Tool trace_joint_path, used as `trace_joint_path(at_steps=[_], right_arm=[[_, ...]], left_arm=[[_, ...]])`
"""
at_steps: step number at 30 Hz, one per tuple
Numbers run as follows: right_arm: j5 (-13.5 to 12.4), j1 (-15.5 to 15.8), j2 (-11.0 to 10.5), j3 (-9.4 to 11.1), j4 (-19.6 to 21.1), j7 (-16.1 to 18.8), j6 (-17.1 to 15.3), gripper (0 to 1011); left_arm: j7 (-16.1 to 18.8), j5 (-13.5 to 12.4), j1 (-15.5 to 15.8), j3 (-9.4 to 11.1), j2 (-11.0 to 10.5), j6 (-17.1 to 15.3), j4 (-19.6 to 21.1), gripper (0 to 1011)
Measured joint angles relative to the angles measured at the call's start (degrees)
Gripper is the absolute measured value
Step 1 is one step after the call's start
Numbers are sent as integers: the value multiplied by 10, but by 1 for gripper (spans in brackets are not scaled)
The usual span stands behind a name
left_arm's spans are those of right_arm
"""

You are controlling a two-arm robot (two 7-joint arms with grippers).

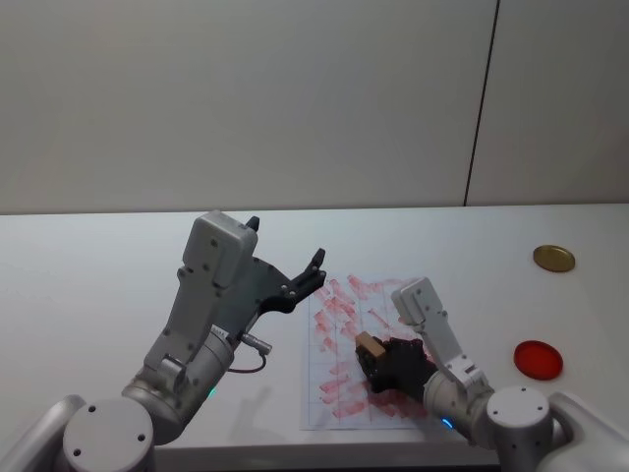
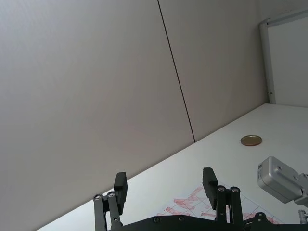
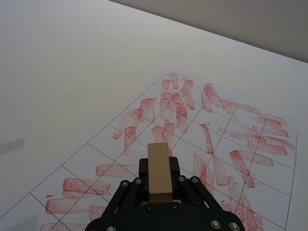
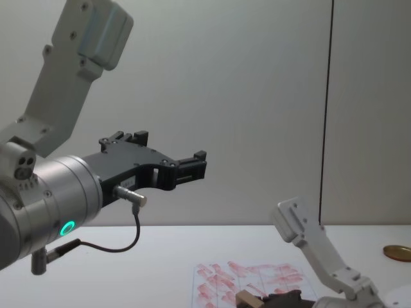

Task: Use the one hand to pick up the stamp and affix it onto the A4 paper.

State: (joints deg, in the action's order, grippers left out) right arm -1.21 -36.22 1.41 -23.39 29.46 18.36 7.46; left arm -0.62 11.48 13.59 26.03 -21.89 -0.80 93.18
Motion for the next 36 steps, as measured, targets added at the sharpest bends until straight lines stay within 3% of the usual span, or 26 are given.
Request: trace_joint_path(at_steps=[10,22,36], right_arm=[[-13,16,-8,6,39,6,7,221],[-44,57,-32,25,156,9,0,221],[-52,84,-61,53,214,7,-18,221]], left_arm=[[0,0,0,0,0,0,0,993],[0,0,0,0,0,0,0,993],[0,0,0,0,0,0,0,993]])
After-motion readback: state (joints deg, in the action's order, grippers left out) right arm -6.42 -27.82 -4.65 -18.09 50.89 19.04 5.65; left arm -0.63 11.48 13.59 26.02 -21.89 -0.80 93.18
